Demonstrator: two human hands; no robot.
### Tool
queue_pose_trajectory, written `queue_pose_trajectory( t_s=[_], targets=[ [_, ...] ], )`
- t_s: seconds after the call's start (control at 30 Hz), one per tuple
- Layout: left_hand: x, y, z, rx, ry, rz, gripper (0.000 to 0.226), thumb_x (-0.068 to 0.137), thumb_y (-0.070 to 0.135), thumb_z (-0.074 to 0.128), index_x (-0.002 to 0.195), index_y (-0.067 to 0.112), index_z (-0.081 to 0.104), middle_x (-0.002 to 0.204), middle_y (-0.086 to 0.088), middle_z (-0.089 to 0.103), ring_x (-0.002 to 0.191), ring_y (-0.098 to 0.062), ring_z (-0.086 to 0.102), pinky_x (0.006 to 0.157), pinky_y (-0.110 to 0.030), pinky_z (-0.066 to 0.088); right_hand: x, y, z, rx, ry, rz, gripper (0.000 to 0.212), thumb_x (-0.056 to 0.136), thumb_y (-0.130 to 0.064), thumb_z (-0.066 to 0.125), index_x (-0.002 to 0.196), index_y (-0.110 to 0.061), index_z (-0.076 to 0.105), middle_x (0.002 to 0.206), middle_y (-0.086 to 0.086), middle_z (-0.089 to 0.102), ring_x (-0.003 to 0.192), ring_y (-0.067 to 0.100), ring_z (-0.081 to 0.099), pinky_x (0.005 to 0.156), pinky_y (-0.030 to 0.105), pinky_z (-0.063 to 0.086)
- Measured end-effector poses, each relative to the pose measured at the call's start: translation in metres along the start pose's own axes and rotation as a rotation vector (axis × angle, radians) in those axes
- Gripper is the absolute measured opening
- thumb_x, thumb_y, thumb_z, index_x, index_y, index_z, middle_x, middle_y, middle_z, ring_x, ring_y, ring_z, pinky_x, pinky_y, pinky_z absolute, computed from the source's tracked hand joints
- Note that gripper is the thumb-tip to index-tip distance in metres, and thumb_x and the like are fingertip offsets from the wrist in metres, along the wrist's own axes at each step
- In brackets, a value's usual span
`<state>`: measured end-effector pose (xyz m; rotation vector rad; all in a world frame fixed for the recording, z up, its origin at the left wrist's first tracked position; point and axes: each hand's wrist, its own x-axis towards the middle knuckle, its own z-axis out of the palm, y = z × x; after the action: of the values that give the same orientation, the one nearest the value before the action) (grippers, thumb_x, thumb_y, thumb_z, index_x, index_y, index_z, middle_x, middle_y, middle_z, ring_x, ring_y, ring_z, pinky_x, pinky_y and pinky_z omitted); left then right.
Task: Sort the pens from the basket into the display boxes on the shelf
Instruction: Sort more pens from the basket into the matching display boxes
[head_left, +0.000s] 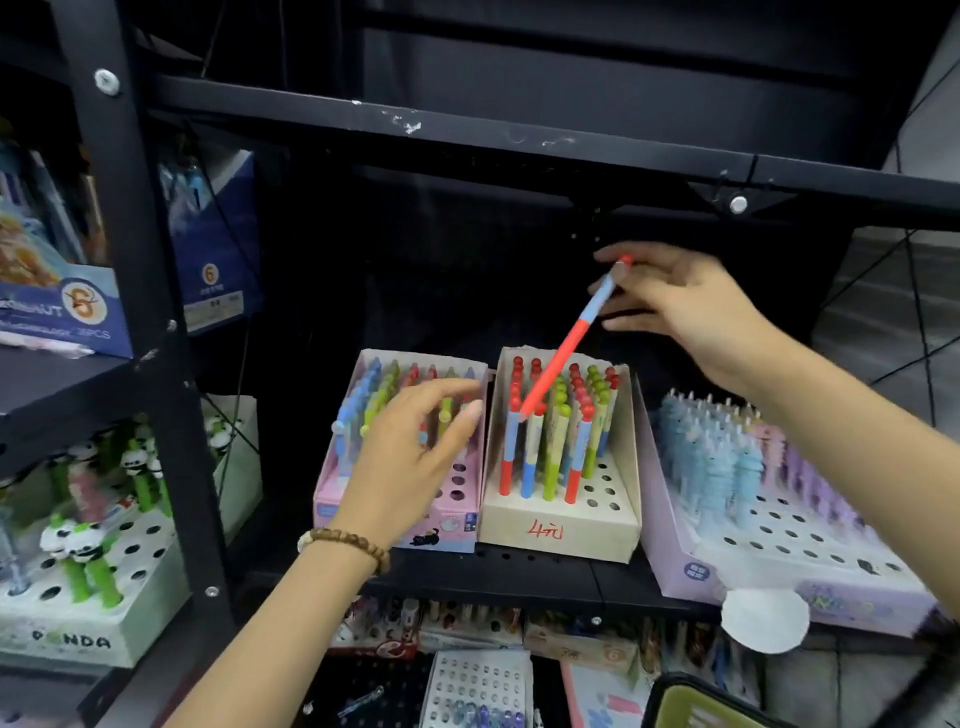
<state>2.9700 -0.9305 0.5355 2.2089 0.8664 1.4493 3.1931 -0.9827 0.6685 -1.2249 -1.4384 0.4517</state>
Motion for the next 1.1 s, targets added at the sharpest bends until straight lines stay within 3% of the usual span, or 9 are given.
queue_pose_trajectory(
  t_s=[0.07, 0.2, 0.37, 0.63, 0.8, 0.87, 0.97, 1.03, 1.1],
  targets=[
    [0.004, 0.009, 0.017, 0.021, -0.057, 0.033, 0.047, 0.084, 0.061, 0.035, 0.125, 0.040, 0.047, 0.120, 0.032, 0.044, 0.112, 0.019, 0.037, 0.093, 0.002, 0.024, -0.005, 0.004, -0.023, -0.106, 0.046, -0.041, 0.017, 0.097, -0.008, 0.048, 0.110, -0.013, 0.058, 0.083, 0.004, 0.067, 0.065, 0.004, 0.066, 0.059, 0.016, 0.054],
    [0.011, 0.013, 0.049, 0.027, -0.171, 0.064, 0.061, 0.084, 0.062, 0.037, 0.140, 0.036, 0.035, 0.142, 0.024, 0.030, 0.133, 0.009, 0.019, 0.106, -0.010, 0.013, -0.016, 0.036, -0.046, -0.272, 0.084, -0.012, 0.014, 0.096, -0.005, 0.050, 0.107, -0.010, 0.056, 0.081, 0.007, 0.067, 0.066, 0.011, 0.063, 0.058, 0.017, 0.053],
    [0.010, -0.001, 0.069, -0.001, -0.195, 0.018, 0.068, 0.084, 0.059, 0.043, 0.145, 0.039, 0.021, 0.144, 0.032, 0.015, 0.124, 0.031, 0.004, 0.100, -0.001, 0.009, -0.017, 0.079, -0.051, -0.280, 0.166, 0.003, 0.012, 0.094, -0.009, 0.054, 0.103, -0.015, 0.061, 0.088, 0.013, 0.069, 0.076, 0.021, 0.066, 0.066, 0.023, 0.057],
    [0.010, -0.006, 0.074, -0.025, -0.157, 0.036, 0.066, 0.086, 0.054, 0.048, 0.145, 0.037, 0.024, 0.140, 0.043, 0.012, 0.128, 0.027, 0.009, 0.094, 0.010, 0.010, -0.002, 0.119, -0.039, -0.326, 0.156, 0.004, 0.012, 0.093, -0.009, 0.056, 0.102, -0.013, 0.063, 0.087, 0.016, 0.070, 0.070, 0.021, 0.067, 0.072, 0.027, 0.058],
    [0.009, -0.007, 0.074, -0.034, -0.162, 0.043, 0.067, 0.087, 0.053, 0.048, 0.147, 0.034, 0.025, 0.145, 0.035, 0.017, 0.131, 0.024, 0.009, 0.096, 0.009, 0.010, 0.000, 0.125, -0.034, -0.715, 0.034, -0.004, 0.025, 0.093, -0.023, 0.058, 0.116, -0.016, 0.066, 0.097, 0.008, 0.072, 0.088, 0.024, 0.066, 0.079, 0.038, 0.054],
    [0.008, -0.005, 0.073, -0.019, -0.156, 0.049, 0.066, 0.087, 0.054, 0.048, 0.146, 0.037, 0.024, 0.145, 0.035, 0.016, 0.132, 0.023, 0.007, 0.100, 0.005, 0.008, -0.004, 0.124, -0.033, -0.970, 0.037, -0.092, 0.032, 0.094, -0.031, 0.054, 0.124, -0.023, 0.062, 0.106, 0.003, 0.068, 0.098, 0.023, 0.061, 0.073, 0.029, 0.047],
    [0.000, 0.006, 0.073, 0.016, -0.120, 0.040, 0.064, 0.086, 0.055, 0.045, 0.143, 0.039, 0.021, 0.146, 0.031, 0.014, 0.135, 0.017, 0.005, 0.111, -0.014, 0.009, -0.014, 0.123, -0.031, -1.110, -0.083, -0.098, 0.039, 0.096, -0.038, 0.047, 0.133, -0.026, 0.052, 0.117, 0.003, 0.059, 0.108, 0.023, 0.055, 0.071, 0.030, 0.040],
    [-0.012, 0.020, 0.073, 0.032, -0.078, 0.070, 0.061, 0.090, 0.056, 0.045, 0.144, 0.034, 0.024, 0.149, 0.021, 0.018, 0.140, 0.004, 0.010, 0.114, -0.017, 0.008, -0.024, 0.114, -0.034, -1.151, -0.124, -0.093, 0.043, 0.097, -0.037, 0.045, 0.139, -0.026, 0.046, 0.126, 0.005, 0.055, 0.116, 0.024, 0.051, 0.081, 0.033, 0.044],
    [-0.030, 0.037, 0.074, 0.002, -0.078, 0.118, 0.057, 0.093, 0.052, 0.046, 0.143, 0.030, 0.031, 0.148, 0.018, 0.025, 0.140, 0.000, 0.017, 0.111, -0.008, 0.008, -0.040, 0.097, -0.042, -1.054, -0.115, -0.092, 0.048, 0.096, -0.032, 0.050, 0.143, -0.024, 0.040, 0.135, 0.004, 0.051, 0.124, 0.020, 0.047, 0.097, 0.034, 0.042]
  ],
)
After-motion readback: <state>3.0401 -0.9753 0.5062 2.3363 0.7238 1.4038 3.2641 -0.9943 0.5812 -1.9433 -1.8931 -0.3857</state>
